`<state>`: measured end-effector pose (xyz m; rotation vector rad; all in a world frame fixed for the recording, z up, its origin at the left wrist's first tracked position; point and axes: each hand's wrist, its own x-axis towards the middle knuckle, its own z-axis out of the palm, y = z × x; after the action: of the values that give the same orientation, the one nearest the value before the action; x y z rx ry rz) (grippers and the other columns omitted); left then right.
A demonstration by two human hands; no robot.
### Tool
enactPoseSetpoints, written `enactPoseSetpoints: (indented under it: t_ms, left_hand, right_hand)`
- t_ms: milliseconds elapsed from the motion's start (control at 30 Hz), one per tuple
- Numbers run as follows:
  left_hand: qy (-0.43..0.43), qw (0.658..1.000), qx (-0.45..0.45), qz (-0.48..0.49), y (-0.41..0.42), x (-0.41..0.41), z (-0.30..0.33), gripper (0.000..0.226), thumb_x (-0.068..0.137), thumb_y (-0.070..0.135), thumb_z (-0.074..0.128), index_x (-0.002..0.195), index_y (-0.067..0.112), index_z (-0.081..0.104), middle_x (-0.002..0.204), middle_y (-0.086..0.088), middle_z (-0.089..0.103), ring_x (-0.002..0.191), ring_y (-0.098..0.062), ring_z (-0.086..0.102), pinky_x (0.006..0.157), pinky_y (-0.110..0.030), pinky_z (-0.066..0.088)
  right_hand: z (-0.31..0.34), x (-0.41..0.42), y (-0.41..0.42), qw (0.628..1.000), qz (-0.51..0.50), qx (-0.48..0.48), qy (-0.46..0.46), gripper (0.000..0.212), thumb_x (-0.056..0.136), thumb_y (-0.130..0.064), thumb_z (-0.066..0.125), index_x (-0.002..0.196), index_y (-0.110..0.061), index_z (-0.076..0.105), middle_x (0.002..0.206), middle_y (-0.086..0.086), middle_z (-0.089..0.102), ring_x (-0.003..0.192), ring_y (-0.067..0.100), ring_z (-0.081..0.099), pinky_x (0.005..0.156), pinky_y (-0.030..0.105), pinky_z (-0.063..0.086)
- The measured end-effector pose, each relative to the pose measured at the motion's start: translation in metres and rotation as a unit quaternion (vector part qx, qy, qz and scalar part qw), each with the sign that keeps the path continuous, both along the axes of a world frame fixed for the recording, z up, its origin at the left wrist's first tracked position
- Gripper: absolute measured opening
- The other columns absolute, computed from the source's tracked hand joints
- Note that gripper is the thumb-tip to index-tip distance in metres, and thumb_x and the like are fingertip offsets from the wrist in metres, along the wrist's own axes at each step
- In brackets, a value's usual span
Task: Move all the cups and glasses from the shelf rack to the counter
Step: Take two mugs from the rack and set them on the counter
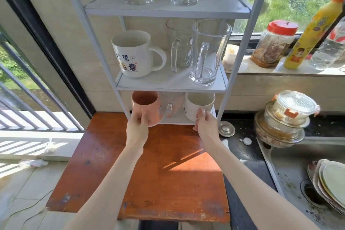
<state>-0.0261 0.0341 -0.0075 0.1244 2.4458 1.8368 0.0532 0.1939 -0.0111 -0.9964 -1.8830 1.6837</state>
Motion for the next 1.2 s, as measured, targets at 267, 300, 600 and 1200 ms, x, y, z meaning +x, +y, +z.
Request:
enactPoseSetpoints:
  t_ms: [267,300,600,1200]
  left_hand:
    - [-0.015,0.998,0.060,0.016,-0.021,0.042,0.003,0.027,0.095,0.035,0.042,0.078,0.016,0.051,0.076,0.001,0.057,0.073,-0.013,0.053,0.060,-0.021,0.040]
    - [-0.015,0.998,0.061,0.013,-0.025,0.048,0.003,0.028,0.095,0.035,0.042,0.081,0.014,0.052,0.077,-0.001,0.057,0.073,-0.014,0.053,0.060,-0.021,0.041]
    - [-0.021,0.994,0.028,-0.102,-0.067,0.122,-0.014,0.026,0.095,0.036,0.039,0.100,0.016,0.054,0.094,0.000,0.060,0.083,-0.011,0.055,0.064,-0.015,0.040]
    - [-0.066,0.831,0.046,-0.551,0.083,0.447,0.009,0.029,0.093,0.033,0.049,0.077,0.010,0.056,0.080,-0.005,0.060,0.083,-0.021,0.056,0.080,-0.041,0.047]
  right_hand:
    - [-0.002,0.039,-0.028,1.000,-0.007,0.022,0.004,0.033,0.097,-0.031,0.032,0.073,-0.015,0.048,0.063,0.003,0.047,0.057,0.015,0.046,0.066,0.035,0.049]
    - [-0.002,0.047,-0.034,1.000,-0.010,0.025,0.013,0.033,0.097,-0.029,0.032,0.073,-0.013,0.047,0.065,0.004,0.046,0.057,0.015,0.046,0.060,0.029,0.047]
    - [-0.002,0.161,-0.098,0.996,-0.077,0.013,0.032,0.037,0.097,-0.026,0.038,0.060,-0.017,0.040,0.049,-0.010,0.038,0.051,0.010,0.038,0.063,0.038,0.041]
    - [0.028,0.577,-0.079,0.885,-0.464,0.024,0.008,0.037,0.091,-0.023,0.047,0.055,-0.015,0.039,0.046,-0.004,0.035,0.037,0.008,0.036,0.054,0.032,0.036]
